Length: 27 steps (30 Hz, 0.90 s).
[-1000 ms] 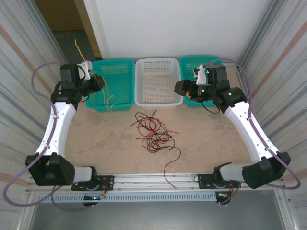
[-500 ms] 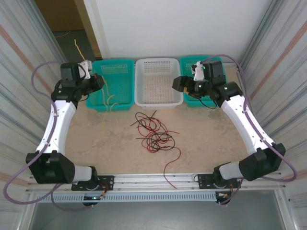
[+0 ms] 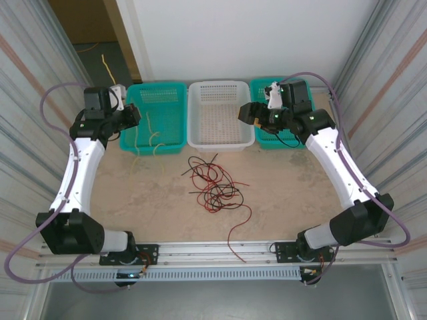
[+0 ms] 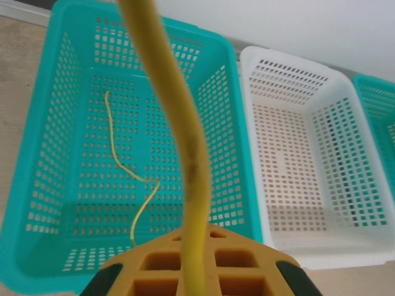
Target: Untangle the cables
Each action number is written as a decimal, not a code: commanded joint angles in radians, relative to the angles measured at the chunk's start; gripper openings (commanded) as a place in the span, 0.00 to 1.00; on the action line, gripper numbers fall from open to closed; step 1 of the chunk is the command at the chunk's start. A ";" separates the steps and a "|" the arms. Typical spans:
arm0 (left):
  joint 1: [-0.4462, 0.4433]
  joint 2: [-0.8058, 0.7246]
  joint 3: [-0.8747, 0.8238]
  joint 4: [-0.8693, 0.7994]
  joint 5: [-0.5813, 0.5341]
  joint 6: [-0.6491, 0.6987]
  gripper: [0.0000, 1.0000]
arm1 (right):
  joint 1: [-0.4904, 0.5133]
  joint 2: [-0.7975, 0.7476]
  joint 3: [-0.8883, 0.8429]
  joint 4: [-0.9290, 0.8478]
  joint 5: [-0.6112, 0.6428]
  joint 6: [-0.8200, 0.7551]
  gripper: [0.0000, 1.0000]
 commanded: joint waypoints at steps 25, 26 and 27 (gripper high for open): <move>0.023 -0.030 0.002 0.090 0.365 -0.152 0.00 | -0.005 -0.080 -0.087 -0.002 0.059 -0.064 0.78; 0.022 -0.034 0.005 0.086 0.379 -0.156 0.00 | -0.005 -0.085 -0.095 0.007 0.063 -0.065 0.78; 0.022 -0.040 0.002 0.085 0.393 -0.155 0.00 | -0.005 -0.085 -0.102 0.016 0.065 -0.066 0.78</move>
